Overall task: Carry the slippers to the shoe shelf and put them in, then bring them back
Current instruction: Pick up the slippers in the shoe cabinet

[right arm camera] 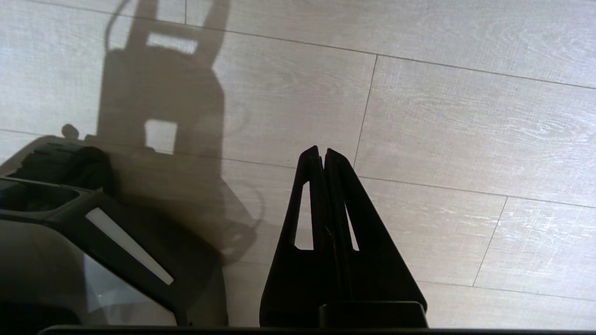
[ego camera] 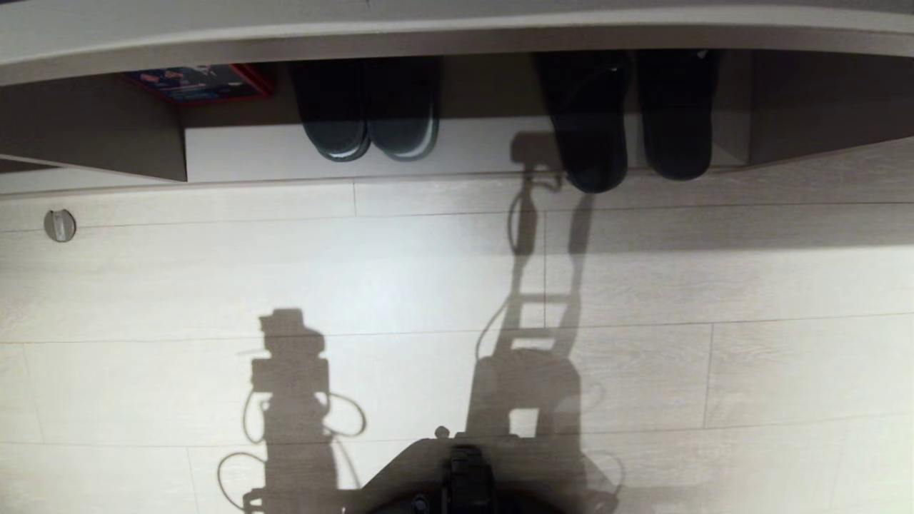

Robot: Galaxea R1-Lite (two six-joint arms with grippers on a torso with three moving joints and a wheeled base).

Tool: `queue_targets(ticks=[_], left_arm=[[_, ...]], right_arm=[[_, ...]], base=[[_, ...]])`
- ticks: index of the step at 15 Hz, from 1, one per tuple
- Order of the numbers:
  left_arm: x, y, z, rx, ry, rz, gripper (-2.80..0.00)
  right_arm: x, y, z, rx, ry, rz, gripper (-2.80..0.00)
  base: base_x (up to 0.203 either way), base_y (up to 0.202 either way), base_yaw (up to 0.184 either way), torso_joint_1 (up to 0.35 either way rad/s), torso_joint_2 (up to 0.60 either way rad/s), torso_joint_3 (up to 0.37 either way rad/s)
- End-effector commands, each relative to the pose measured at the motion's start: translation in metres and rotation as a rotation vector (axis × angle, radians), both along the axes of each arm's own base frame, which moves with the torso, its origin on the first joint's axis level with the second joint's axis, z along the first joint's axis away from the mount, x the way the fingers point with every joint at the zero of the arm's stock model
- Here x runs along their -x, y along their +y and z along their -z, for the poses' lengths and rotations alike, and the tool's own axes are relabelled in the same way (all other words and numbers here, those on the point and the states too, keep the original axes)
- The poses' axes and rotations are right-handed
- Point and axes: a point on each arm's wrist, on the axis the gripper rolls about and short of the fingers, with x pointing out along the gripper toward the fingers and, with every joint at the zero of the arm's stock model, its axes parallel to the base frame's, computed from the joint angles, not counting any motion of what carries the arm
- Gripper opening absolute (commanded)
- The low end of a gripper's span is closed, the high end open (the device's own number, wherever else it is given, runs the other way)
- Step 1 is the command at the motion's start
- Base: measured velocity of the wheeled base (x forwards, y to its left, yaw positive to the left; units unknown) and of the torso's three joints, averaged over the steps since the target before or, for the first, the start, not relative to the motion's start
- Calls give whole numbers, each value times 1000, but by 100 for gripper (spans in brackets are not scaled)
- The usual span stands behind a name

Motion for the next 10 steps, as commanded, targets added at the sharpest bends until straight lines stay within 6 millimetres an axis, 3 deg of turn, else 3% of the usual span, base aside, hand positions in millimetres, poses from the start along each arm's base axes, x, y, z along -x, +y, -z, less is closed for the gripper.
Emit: queue_targets(ticks=[1,10], left_arm=[[0,0,0,0,0,0,-280],[0,0,0,2,0,0,-280]], right_arm=[[0,0,0,-3,3,0,-280],[0,0,0,-6,3,0,-280]], base=[[0,0,0,9,6,177],[0,0,0,4,4,199]])
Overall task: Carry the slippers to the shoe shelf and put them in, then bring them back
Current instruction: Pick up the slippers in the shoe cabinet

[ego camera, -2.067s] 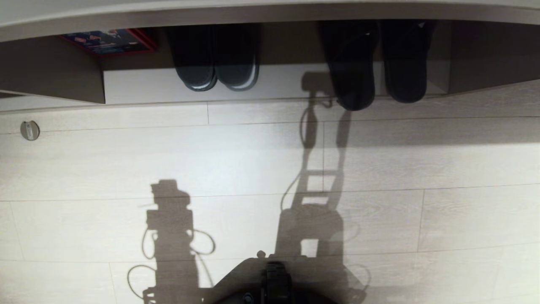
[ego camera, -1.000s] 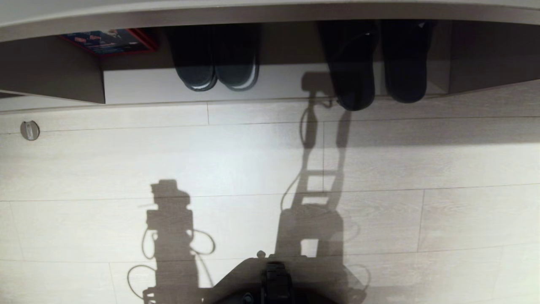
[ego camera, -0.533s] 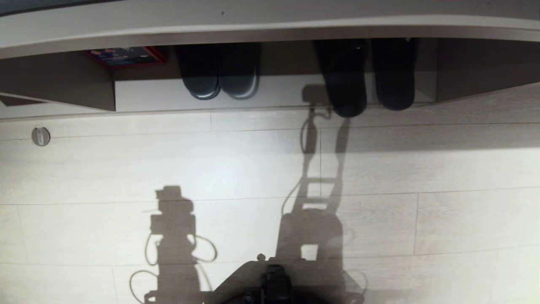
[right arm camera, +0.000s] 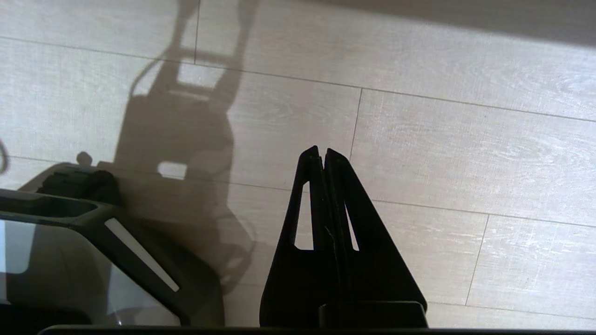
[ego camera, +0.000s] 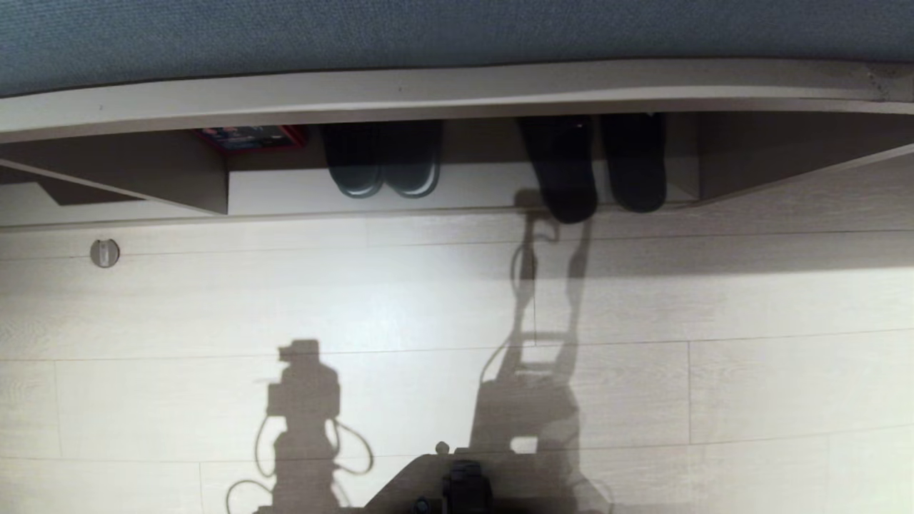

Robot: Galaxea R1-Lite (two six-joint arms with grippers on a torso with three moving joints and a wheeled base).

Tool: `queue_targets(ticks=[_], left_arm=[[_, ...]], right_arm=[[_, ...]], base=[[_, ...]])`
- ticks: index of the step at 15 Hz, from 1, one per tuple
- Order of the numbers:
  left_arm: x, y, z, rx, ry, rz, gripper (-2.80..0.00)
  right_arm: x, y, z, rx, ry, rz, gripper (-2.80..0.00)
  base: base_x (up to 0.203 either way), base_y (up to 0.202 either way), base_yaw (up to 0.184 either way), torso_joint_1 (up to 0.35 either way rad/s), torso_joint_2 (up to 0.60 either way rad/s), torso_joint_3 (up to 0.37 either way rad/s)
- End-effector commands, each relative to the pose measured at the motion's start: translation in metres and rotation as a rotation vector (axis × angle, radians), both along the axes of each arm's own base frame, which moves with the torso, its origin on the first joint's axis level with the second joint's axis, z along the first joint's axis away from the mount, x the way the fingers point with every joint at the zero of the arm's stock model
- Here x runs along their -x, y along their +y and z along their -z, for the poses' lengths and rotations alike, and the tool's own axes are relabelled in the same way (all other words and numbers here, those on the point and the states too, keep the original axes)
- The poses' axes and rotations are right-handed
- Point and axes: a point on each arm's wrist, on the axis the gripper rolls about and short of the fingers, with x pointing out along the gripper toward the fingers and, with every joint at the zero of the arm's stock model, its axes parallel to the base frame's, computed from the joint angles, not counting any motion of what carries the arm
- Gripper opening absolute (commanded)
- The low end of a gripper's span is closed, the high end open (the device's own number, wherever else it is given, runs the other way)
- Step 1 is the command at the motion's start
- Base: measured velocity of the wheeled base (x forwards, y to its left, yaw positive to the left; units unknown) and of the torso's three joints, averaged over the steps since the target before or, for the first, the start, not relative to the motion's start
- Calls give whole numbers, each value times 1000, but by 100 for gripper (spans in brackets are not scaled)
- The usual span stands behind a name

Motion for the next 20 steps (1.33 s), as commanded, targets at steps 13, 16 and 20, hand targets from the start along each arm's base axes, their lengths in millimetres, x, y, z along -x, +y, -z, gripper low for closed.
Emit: queue_targets(ticks=[13,16,20], left_arm=[[0,0,0,1,0,-1,-280],[0,0,0,1,0,0,-280],[0,0,0,1,0,-1,-280]], right_arm=[[0,0,0,9,2,0,-280],[0,0,0,9,2,0,-280],[0,0,0,7,2,1,-280]], base=[[0,0,0,0,1,52],[0,0,0,-2,0,-134],[0,0,0,2,3,-190]])
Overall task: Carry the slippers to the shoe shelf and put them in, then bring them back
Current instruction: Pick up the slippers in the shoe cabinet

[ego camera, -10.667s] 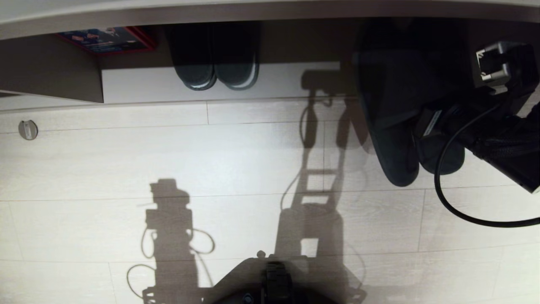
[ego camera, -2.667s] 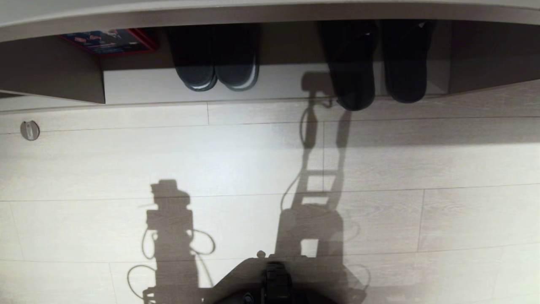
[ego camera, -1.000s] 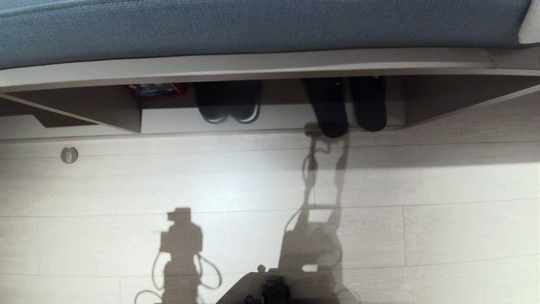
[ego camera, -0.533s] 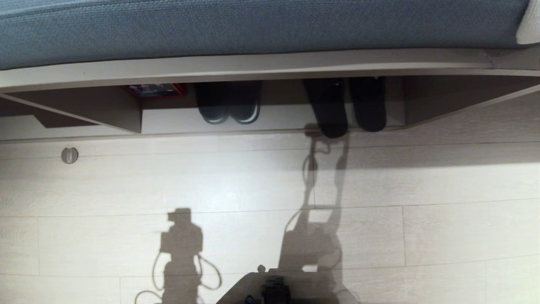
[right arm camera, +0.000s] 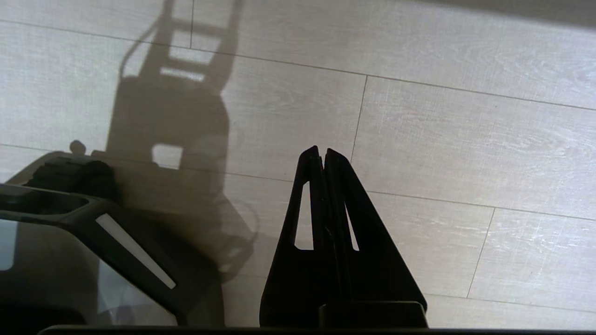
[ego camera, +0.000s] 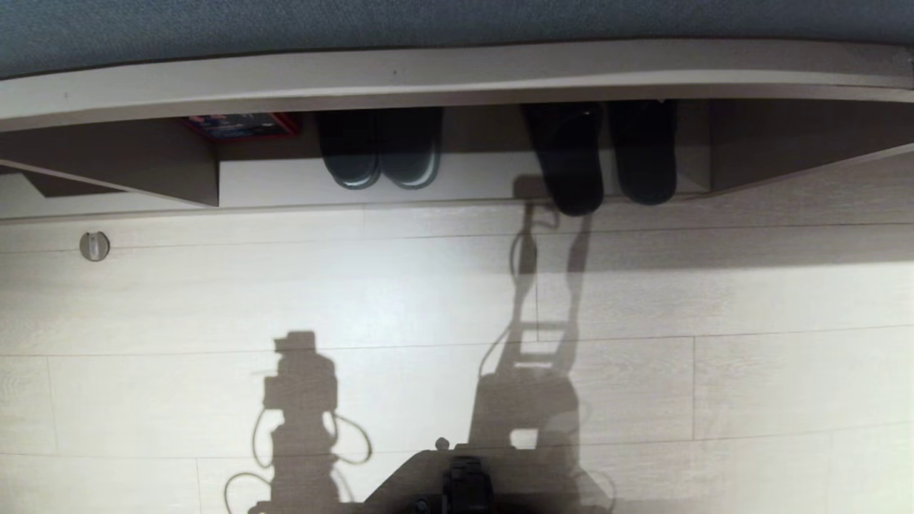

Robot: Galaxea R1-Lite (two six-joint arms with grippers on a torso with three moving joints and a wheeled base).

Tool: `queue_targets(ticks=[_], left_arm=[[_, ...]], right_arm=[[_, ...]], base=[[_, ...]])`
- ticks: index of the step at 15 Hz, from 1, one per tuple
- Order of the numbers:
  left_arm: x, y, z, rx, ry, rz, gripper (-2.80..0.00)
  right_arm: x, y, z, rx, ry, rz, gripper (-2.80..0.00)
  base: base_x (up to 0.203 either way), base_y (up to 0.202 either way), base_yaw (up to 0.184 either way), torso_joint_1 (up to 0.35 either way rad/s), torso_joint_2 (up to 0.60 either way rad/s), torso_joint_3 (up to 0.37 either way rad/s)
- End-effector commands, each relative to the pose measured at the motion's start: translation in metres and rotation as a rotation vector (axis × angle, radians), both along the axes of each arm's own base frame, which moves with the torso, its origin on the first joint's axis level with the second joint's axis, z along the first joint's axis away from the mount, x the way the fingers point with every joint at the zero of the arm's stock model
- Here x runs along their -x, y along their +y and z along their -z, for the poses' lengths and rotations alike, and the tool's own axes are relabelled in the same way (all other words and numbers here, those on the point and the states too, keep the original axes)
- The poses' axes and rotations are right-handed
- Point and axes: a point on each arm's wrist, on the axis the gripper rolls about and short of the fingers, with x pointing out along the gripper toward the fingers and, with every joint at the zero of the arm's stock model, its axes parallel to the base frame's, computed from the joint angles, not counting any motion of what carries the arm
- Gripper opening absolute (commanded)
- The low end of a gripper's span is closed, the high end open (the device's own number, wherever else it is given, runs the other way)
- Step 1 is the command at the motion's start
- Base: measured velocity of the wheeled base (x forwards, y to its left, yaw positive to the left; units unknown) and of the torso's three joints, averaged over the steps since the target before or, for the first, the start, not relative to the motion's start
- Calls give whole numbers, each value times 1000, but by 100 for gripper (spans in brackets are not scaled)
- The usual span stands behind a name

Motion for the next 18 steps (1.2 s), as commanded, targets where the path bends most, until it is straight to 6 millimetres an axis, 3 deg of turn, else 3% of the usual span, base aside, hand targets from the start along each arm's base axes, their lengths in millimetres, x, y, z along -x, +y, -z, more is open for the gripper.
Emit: queue_targets(ticks=[1,12,15,18], left_arm=[[0,0,0,0,0,1,-280],[0,0,0,-1,0,1,-280],[0,0,0,-1,0,0,-280],[0,0,0,-1,0,0,-280]], right_arm=[[0,0,0,0,2,-2,-280],[0,0,-1,2,-9,-2,-280],[6,0,-37,15,-82,-15,-280],[-9,1,-87,58,-38,-54,-280]], base=[[0,0,0,2,7,-188],[0,0,0,3,3,-168],[0,0,0,1,1,-9],[0,0,0,0,0,0]])
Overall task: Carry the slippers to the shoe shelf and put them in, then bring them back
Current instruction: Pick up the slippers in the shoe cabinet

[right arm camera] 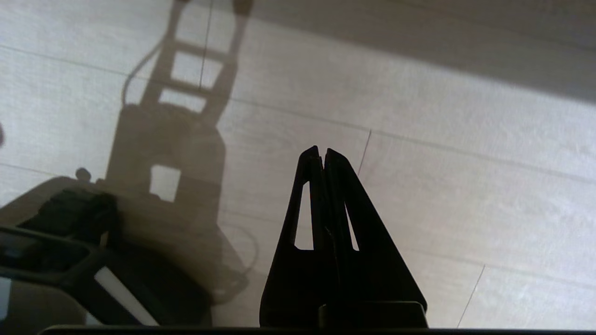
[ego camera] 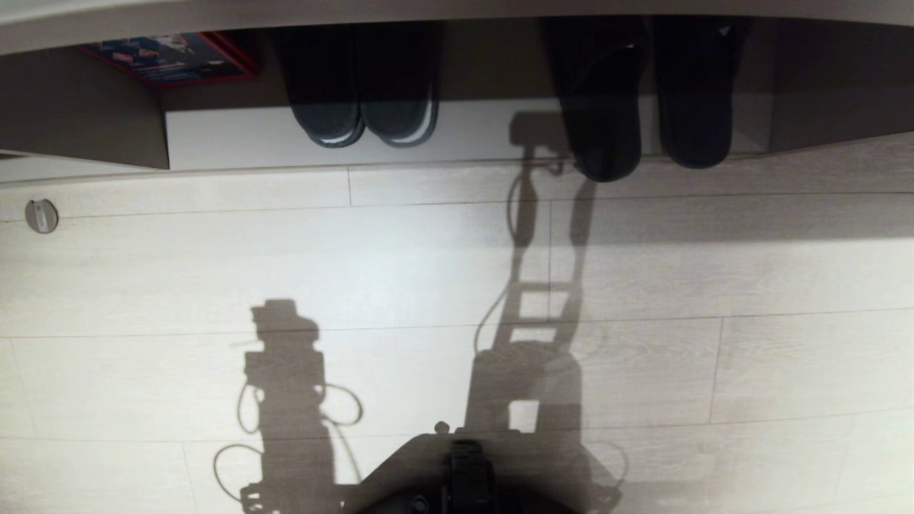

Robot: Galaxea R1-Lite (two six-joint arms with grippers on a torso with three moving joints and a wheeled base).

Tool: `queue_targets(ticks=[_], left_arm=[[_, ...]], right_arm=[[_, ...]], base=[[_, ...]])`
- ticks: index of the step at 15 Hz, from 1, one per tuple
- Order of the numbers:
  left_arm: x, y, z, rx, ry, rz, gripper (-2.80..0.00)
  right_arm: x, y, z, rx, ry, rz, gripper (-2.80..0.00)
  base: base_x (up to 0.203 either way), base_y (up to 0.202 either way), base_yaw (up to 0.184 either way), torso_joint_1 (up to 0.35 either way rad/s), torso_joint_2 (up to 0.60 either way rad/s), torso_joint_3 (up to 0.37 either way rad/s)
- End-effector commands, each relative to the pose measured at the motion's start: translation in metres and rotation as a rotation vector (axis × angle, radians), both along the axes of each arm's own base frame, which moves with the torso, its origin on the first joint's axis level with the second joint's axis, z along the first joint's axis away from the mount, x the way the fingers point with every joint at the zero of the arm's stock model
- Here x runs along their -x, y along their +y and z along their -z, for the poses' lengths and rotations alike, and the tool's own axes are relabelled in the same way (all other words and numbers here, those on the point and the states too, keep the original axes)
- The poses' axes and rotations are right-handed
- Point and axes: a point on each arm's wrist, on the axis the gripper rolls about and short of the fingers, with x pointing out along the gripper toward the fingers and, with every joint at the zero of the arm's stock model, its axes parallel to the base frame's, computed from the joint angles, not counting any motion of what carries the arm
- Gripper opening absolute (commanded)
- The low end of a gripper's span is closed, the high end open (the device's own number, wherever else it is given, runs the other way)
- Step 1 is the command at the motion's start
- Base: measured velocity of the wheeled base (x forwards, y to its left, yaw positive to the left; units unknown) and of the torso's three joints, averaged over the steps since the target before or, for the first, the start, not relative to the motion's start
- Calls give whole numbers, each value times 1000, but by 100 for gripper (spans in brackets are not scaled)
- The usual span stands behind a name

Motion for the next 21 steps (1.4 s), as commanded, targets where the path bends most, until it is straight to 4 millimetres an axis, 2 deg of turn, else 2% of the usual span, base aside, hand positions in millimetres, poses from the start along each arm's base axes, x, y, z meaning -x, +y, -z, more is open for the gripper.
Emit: queue_targets(ticks=[1,3,7,8,11,13,18,21], left_arm=[[0,0,0,0,0,0,-280],[0,0,0,-1,0,-1,-280],[0,0,0,-1,0,0,-280],[0,0,0,-1,0,1,-280],[0,0,0,-1,0,-1,-280],[0,0,0,-1,0,0,-280],[0,0,0,-1,0,-1,-280],[0,0,0,-1,0,-1,-280]], right_arm=[[-25,0,-26,11,86,-13,-280],[-65,0,-51,27,128,-32,-280],[-168,5,-82,84,119,-90,-280],[-190,9,-85,95,112,-112,0],[-250,22,-86,136,38,-149,0],[-284,29,-92,157,-99,-128,0],[-341,43,-106,129,-342,-57,0],[-355,54,-118,78,-413,-84,0]], base=[[0,0,0,0,0,0],[0,0,0,0,0,0],[0,0,0,0,0,0],[0,0,0,0,0,0],[0,0,0,0,0,0],[0,0,0,0,0,0],[0,0,0,0,0,0],[0,0,0,0,0,0]])
